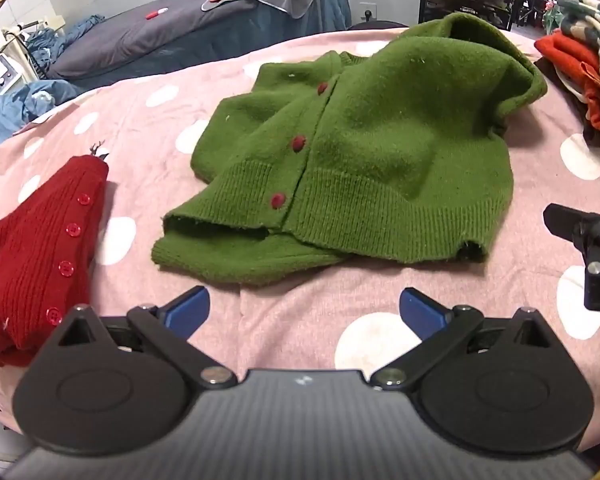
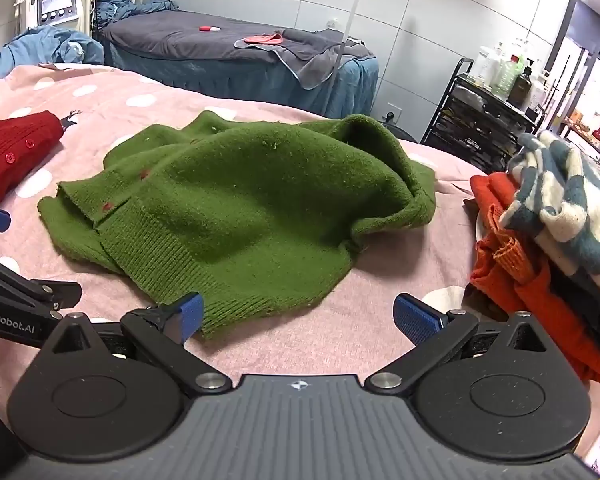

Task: Fold small clothes
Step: 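Move both grippers toward the hem of the green cardigan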

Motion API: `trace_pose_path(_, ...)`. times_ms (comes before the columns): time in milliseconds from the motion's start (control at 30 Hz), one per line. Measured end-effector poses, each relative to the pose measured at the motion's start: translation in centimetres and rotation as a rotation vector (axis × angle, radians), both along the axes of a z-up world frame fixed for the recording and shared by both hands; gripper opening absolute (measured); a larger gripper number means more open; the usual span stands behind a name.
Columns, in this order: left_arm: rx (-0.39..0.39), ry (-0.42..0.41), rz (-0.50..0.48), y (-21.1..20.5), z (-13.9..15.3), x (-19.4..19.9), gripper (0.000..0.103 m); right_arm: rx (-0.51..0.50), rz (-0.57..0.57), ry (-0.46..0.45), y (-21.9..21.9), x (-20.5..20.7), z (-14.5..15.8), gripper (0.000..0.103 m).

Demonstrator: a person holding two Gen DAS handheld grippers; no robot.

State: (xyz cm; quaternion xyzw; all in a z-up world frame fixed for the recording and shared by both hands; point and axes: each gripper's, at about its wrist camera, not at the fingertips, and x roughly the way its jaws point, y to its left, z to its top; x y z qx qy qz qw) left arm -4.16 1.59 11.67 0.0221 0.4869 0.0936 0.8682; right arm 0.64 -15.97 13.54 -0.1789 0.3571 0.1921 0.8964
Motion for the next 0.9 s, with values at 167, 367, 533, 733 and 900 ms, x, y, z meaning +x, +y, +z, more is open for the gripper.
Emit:
trace_pose_path(167, -0.059, 0.012, -0.001, 0.5, -0.4, 0.1, 0.103, 0.009, -0.009, 0.005, 0.2, 0.1, -0.5, 0.103)
trace_pose_path(367, -0.026, 0.016, 0.012, 0.6, -0.6, 0.2, 0.103, 0.009, -0.004, -0.011, 0.1, -0.2, -0.5, 0.103)
trace_pose_path(533, -0.049, 0.021, 0.010, 0.8, -0.7, 0.3, 0.103, 0.016, -0.016, -0.018, 0.1, 0.0, -0.6, 0.103)
trace_pose_path(733, -0.026, 0.020, 0.006, 0.5, -0.9, 0.3, 0.103, 0.009, -0.021, -0.009, 0.2, 0.1, -0.9, 0.103)
trace_pose_path(900, -0.030, 0.026, 0.010, 0.7, -0.9, 0.3, 0.103, 0.009, -0.018, -0.017, 0.1, -0.1, -1.1, 0.103)
